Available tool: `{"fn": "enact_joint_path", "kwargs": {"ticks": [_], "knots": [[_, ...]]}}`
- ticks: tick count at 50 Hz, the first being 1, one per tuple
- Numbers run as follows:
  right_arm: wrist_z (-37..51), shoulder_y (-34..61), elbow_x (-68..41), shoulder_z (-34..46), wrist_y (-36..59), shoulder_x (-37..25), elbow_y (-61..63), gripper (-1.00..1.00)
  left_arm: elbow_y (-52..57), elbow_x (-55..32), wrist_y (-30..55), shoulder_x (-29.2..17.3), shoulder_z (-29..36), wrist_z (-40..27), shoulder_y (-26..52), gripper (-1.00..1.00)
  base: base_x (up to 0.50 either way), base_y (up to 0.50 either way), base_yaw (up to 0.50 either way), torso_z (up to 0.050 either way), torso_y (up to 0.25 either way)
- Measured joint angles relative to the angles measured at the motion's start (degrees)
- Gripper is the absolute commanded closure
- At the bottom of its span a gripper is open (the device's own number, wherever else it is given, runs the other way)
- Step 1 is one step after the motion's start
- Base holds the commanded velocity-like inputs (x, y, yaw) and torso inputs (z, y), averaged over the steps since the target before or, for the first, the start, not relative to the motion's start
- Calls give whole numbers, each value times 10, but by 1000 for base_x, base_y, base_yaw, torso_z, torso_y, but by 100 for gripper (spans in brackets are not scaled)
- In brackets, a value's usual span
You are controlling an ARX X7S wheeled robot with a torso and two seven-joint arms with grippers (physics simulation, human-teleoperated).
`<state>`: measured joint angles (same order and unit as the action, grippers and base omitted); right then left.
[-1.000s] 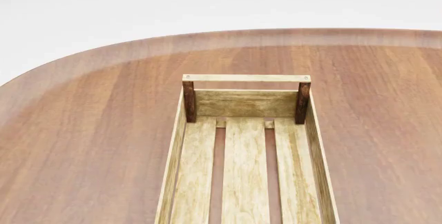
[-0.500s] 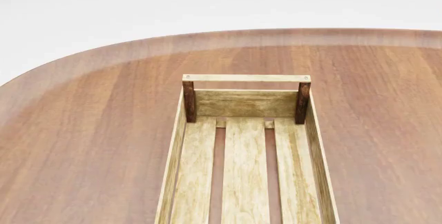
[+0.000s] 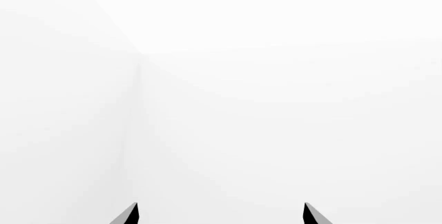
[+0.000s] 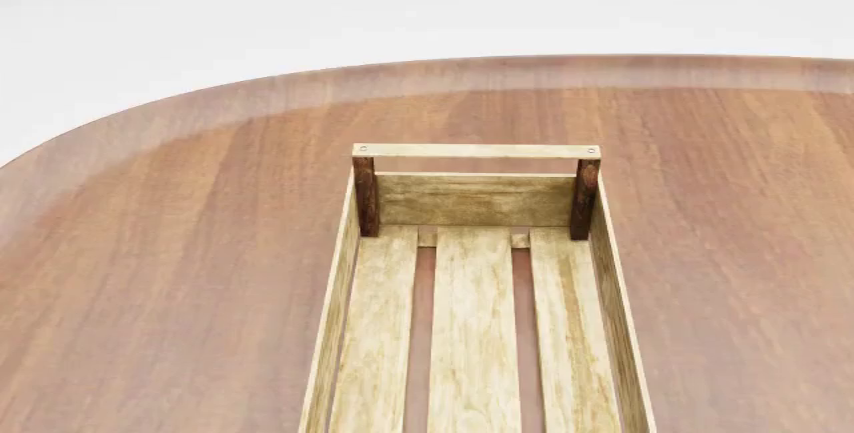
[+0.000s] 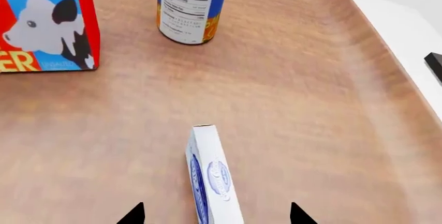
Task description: Pick up the cream cheese and put it in the tray.
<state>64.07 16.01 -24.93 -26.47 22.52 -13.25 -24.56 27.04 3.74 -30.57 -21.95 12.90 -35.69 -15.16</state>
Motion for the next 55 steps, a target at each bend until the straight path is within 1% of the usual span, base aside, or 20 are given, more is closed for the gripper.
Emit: {"fn": "enact_joint_path", "kwargs": {"ticks": [23,24,45,55], "knots": [[-27,16,-6,-5,-25,-7,-58,-100,2,2,6,-1,2,-3,1,-100,0,0,0,0,0],[-30,16,-7,-4,-25,-8,-59,100,2,2,6,-1,2,-3,1,-100,0,0,0,0,0],[-50,14,6,-5,-23,-8,-56,100,1,4,7,-2,4,-5,1,-100,1,-1,0,0,0],[-77,-12,-35,0,-22,-1,4,100,1,5,8,-2,5,-6,2,-100,0,0,0,0,0]]}}
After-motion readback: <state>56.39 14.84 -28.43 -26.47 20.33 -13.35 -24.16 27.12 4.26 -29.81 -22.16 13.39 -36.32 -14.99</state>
